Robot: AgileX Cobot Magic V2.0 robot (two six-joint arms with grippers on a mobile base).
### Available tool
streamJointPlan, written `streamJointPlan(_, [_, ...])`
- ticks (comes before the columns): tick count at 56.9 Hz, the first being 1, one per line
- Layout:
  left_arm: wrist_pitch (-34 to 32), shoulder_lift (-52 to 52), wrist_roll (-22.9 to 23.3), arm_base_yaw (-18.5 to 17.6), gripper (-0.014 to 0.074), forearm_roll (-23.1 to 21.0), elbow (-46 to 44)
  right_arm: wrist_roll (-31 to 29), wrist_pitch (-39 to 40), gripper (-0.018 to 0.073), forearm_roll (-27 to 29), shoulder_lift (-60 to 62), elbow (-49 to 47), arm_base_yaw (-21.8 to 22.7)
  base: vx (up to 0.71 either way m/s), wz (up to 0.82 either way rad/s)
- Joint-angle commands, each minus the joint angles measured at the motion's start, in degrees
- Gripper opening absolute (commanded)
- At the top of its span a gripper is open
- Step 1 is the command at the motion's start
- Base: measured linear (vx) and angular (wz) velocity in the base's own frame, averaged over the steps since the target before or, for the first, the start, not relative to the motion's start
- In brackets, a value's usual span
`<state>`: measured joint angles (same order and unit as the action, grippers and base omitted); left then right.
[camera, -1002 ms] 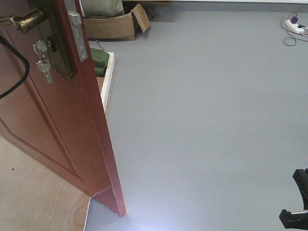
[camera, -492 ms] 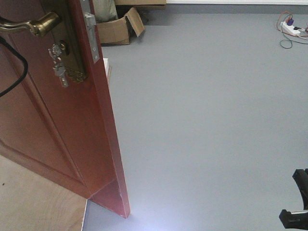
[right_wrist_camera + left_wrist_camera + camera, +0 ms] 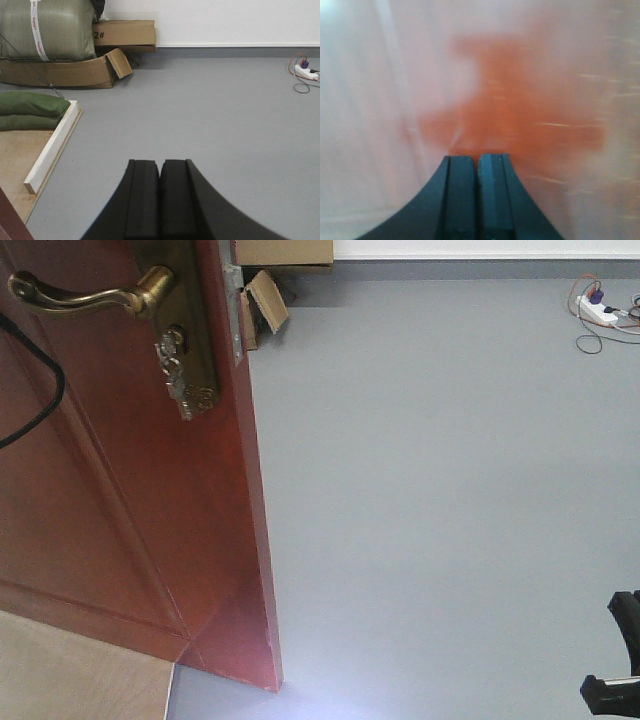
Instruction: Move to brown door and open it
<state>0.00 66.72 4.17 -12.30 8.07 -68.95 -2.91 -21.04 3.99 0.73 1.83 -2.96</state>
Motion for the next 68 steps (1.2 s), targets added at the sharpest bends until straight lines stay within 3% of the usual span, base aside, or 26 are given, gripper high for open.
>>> streamJointPlan(1, [-4.8,-0.8,0.1,-0.1,0.0066,-0.2,-1.8,-0.4,4.4,0.0,-0.2,0.3,0.2,-0.1,0.24,0.0])
streamJointPlan(68, [-4.8,-0.8,0.1,-0.1,0.0066,-0.2,-1.8,-0.4,4.4,0.0,-0.2,0.3,0.2,-0.1,0.18,0.06])
